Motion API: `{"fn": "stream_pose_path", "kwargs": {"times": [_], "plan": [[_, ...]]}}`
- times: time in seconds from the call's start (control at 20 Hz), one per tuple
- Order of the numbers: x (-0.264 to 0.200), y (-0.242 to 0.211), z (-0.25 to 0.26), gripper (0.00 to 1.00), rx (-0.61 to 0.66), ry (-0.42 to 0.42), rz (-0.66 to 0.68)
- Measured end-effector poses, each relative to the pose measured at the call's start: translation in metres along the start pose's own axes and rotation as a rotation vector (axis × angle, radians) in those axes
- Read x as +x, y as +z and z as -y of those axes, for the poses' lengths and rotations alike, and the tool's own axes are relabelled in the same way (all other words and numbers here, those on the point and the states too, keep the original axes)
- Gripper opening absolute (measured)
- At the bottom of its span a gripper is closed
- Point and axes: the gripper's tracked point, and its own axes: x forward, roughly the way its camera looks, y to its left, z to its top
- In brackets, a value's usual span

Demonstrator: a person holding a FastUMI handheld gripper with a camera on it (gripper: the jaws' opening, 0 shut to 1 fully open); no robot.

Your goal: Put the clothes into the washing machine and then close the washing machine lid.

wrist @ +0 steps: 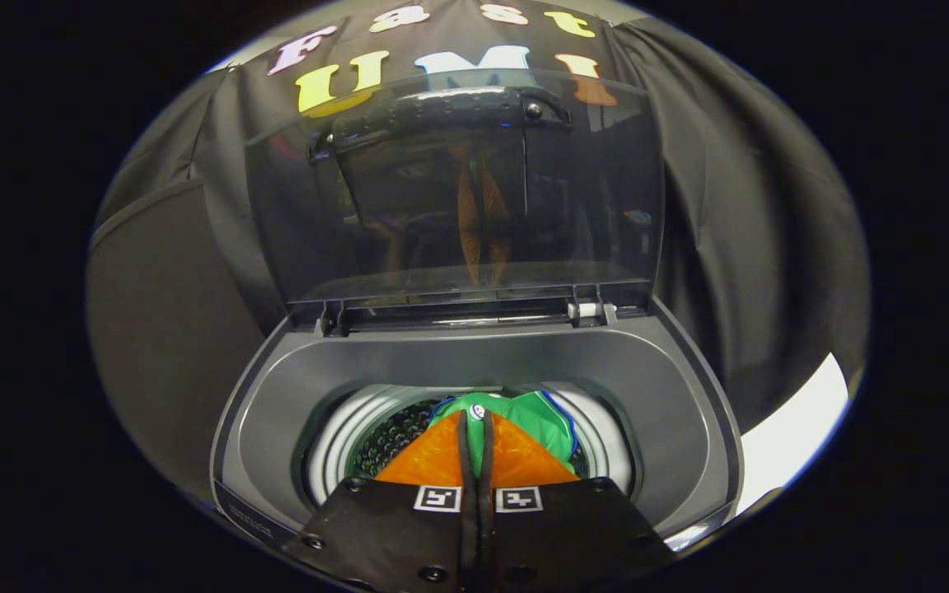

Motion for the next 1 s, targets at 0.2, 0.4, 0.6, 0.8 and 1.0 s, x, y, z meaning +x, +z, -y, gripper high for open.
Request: {"fn": "stream_pose_path", "kwargs": {"times": [0.2,0.4,0.6,0.8,1.0], "plan": [[0.009,-0.008,0.0,0.01,-0.012,-0.012,-0.058],[0.009,-0.01,0.0,0.02,-0.049,-0.049,-0.068],[0.009,-0.013,0.002,0.03,-0.028,-0.044,-0.092],[0.007,-0.009,0.002,0.04,-0.032,-0.061,-0.08],[0.0,0.0,0.002,0.5,-0.051,-0.061,0.0]]}}
